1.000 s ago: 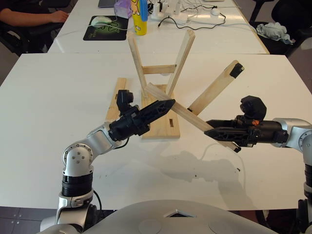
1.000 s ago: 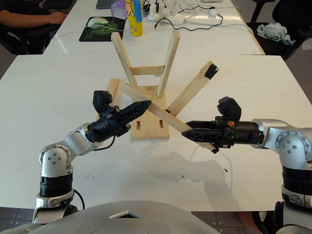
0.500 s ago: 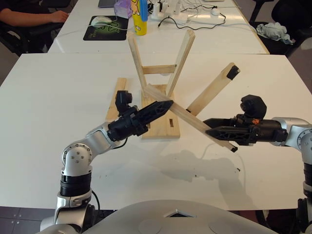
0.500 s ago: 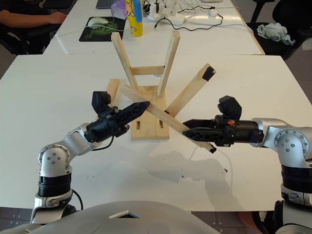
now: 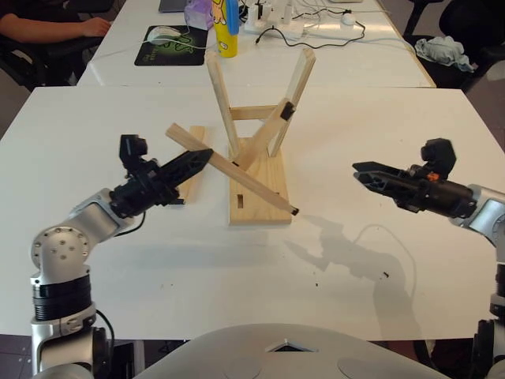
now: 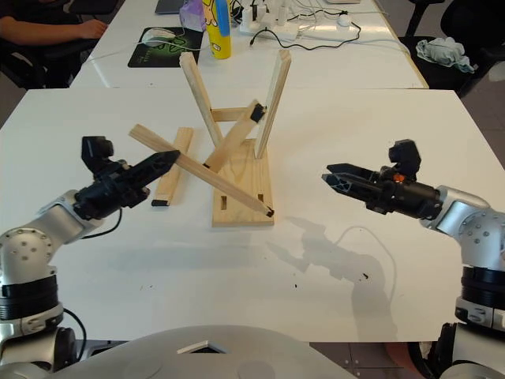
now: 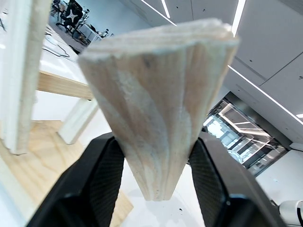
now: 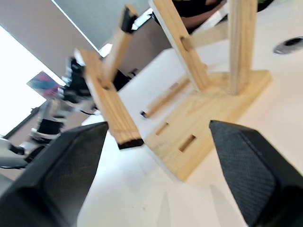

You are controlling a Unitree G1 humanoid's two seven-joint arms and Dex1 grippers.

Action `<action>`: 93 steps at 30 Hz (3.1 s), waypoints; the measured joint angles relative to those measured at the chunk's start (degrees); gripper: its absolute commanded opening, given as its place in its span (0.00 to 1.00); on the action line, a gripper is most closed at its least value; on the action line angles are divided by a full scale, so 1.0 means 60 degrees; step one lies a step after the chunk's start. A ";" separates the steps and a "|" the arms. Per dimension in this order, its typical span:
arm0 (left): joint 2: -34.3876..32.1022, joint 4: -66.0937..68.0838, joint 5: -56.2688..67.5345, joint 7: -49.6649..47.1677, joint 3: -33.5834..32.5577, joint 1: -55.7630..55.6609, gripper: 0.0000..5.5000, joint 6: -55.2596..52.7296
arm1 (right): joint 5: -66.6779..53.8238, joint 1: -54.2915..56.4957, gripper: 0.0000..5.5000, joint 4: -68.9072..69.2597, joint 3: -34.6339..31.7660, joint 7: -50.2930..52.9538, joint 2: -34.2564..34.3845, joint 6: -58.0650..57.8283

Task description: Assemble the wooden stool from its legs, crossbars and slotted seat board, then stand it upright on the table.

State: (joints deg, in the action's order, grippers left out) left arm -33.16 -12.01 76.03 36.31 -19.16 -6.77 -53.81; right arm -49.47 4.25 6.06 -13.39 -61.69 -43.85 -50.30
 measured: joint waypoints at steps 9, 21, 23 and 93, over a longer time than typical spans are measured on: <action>-0.0750 0.0622 -0.0371 0.0751 -0.0385 -0.0635 0.37 -0.0034 | 0.3754 -0.0880 0.72 0.2034 0.2886 0.1307 0.1431 0.3896; -0.0898 0.0745 -0.0976 0.1147 -0.0389 -0.0673 0.37 -0.0010 | 0.7869 -0.0118 0.72 0.0420 0.4940 0.1537 0.1318 0.7951; -0.0916 0.0829 -0.1095 0.1220 -0.0405 -0.0757 0.37 0.0033 | 0.8236 0.0016 0.72 0.0157 0.5055 0.1660 0.1388 0.8256; -0.0693 -0.0303 -0.6842 0.2703 0.3183 -0.2059 0.37 0.3572 | 0.6227 -0.0352 0.00 -0.0551 0.4176 0.7321 0.6321 0.4433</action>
State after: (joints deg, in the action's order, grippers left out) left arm -37.32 -13.83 34.98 52.52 -0.07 -19.12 -32.38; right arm -12.11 2.13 2.76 11.66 -17.77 -5.92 -23.70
